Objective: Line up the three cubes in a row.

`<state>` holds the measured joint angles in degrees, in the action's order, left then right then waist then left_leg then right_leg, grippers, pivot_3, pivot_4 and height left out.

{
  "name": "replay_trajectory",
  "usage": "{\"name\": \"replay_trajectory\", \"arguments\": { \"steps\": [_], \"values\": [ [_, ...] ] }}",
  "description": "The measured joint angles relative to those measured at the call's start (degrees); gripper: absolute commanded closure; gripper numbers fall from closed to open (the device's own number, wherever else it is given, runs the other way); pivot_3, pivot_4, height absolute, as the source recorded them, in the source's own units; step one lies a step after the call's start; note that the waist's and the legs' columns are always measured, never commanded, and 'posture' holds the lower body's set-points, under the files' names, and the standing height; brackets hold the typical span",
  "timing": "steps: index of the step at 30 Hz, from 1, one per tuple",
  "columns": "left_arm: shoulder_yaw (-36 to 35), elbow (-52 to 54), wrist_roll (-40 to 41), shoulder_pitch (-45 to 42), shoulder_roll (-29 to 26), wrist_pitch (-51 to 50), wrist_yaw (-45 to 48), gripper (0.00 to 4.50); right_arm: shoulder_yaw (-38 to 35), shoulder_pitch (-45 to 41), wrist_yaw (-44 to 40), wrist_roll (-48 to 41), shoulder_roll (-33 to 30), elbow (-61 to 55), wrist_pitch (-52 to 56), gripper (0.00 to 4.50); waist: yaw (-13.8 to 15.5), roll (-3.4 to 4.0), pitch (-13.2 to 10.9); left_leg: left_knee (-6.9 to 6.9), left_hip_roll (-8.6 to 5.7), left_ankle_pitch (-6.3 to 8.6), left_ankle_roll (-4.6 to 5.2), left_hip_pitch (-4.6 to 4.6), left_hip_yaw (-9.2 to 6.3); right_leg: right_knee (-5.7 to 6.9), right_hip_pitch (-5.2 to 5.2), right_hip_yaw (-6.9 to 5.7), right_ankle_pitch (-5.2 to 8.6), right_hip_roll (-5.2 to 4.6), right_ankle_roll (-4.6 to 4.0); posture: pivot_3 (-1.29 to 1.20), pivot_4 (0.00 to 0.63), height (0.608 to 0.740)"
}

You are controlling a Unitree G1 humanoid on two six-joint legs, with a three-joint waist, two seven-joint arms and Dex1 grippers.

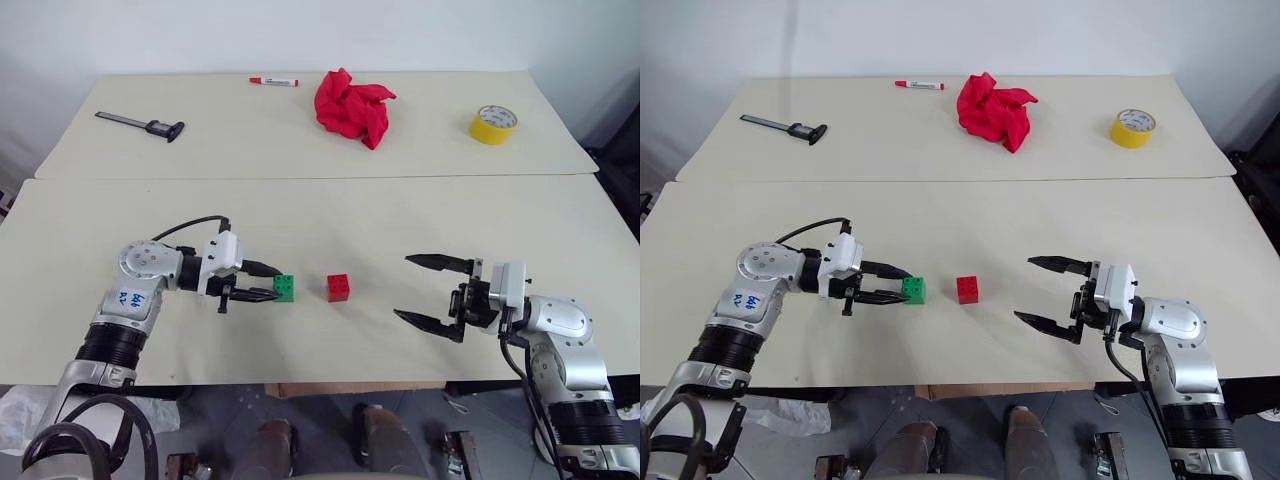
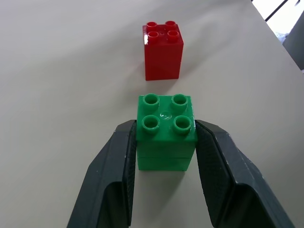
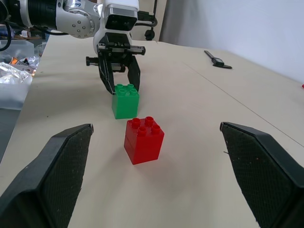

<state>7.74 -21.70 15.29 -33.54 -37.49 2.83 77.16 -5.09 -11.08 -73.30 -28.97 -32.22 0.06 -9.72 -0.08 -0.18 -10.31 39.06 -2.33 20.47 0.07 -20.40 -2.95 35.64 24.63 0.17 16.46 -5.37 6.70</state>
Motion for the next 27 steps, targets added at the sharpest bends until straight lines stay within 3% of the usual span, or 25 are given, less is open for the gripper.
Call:
{"name": "replay_trajectory", "arguments": {
  "steps": [1,8,12,16,20,24,27],
  "values": [
    [-0.33,-0.32,0.11,-0.25,-0.07,-1.02,-0.03,2.3,0.28,-0.49,-0.45,0.01,0.0,0.17,0.0,0.0,-0.02,0.0,0.0,0.01,0.0,0.0,0.0,0.0,0.0,0.0,0.0,0.0,0.0,0.0,0.0,0.0,0.15,0.74],
    [-3.66,4.12,1.21,1.49,-4.33,-4.21,0.41,0.23,1.97,-6.04,-3.7,-0.11,0.48,3.09,-0.08,0.0,-0.22,-0.02,-0.01,-0.01,0.07,0.0,0.0,-0.01,-0.01,0.11,0.03,0.01,0.0,0.01,0.0,0.0,0.15,0.74],
    [-10.91,13.94,5.48,7.43,-9.71,-9.15,-0.74,0.23,2.91,-8.53,-5.0,-0.9,1.67,4.24,0.46,0.0,-0.32,-0.01,-0.01,-0.05,0.07,0.01,0.01,-0.02,-0.04,0.06,0.03,0.03,0.0,-0.04,0.0,0.0,0.15,0.74],
    [-27.13,25.19,10.28,22.46,-11.13,-15.97,-9.6,0.11,5.24,-10.75,-6.48,-2.03,3.88,4.79,3.01,0.0,-1.35,-0.01,-0.01,-0.12,0.12,0.04,0.01,-0.04,-0.14,-0.02,0.01,0.19,0.02,-0.06,-0.03,0.0,0.15,0.74],
    [-45.42,32.18,11.9,36.79,-1.05,-17.42,-24.27,0.11,7.65,-12.6,-6.51,-2.75,7.28,4.18,4.86,0.0,-1.55,0.0,-0.02,-0.14,0.13,0.06,-0.03,-0.01,-0.17,-0.03,0.0,0.2,0.02,-0.05,-0.04,0.0,0.15,0.74],
    [-56.0,33.51,13.04,47.79,9.48,-14.59,-33.13,0.11,8.56,-13.73,-6.31,-3.09,8.19,2.27,5.47,0.0,-0.72,-0.05,0.0,-0.04,0.07,0.1,0.02,-0.02,-0.21,-0.25,-0.12,0.18,0.02,-0.13,-0.04,0.0,0.15,0.74],
    [-59.53,33.12,13.84,54.32,15.88,-12.39,-37.12,0.11,8.39,-15.46,-6.07,-3.35,8.07,0.83,6.39,0.0,0.06,-0.19,0.06,-0.03,0.05,0.12,0.05,0.01,-0.25,-0.31,-0.18,0.18,0.02,-0.16,-0.04,0.0,0.15,0.74]
  ]
}}
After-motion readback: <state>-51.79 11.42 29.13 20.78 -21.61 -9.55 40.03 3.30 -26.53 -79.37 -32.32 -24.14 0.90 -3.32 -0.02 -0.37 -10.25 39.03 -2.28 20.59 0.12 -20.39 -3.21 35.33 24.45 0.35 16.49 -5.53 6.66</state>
